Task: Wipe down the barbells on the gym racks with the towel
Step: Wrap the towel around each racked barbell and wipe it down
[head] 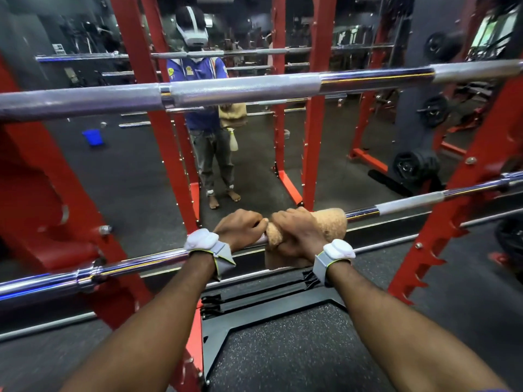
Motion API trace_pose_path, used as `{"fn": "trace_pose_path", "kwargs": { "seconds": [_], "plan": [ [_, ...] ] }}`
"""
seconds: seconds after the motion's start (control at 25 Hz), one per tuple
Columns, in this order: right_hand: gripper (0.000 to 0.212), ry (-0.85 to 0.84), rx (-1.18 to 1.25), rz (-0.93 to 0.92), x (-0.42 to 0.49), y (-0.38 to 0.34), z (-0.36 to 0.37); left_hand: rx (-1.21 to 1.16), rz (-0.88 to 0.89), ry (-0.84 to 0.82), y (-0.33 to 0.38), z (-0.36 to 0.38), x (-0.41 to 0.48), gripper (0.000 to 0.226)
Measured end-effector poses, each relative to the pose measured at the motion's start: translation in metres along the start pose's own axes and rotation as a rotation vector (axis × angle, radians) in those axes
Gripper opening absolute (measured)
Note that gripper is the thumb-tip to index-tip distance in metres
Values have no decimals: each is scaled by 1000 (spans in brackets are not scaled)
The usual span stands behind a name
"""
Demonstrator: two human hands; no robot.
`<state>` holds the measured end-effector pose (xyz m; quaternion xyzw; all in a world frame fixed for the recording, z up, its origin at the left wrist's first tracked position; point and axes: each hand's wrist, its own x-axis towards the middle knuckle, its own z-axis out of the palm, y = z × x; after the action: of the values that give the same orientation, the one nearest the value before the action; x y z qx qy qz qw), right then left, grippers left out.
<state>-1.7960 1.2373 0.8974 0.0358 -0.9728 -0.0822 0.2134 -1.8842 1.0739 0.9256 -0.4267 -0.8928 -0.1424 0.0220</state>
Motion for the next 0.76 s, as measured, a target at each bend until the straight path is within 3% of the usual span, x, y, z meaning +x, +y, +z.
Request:
{"fn": "trace_pose_path", "kwargs": {
  "seconds": [0.28,0.44,0.64,0.76],
  "plan": [
    [41,-45,33,64,-13,40,3,-123,-12,5,39,23,23,40],
    [40,1,38,20,-13,49,9,82,-121,85,58,27,21,51],
    [44,0,29,-64,-15,59,12,276,-114,-188,61,24,28,44],
    [35,34,67,-114,-18,70,10,353,-177,-211,72,25,28,48]
  ]
}}
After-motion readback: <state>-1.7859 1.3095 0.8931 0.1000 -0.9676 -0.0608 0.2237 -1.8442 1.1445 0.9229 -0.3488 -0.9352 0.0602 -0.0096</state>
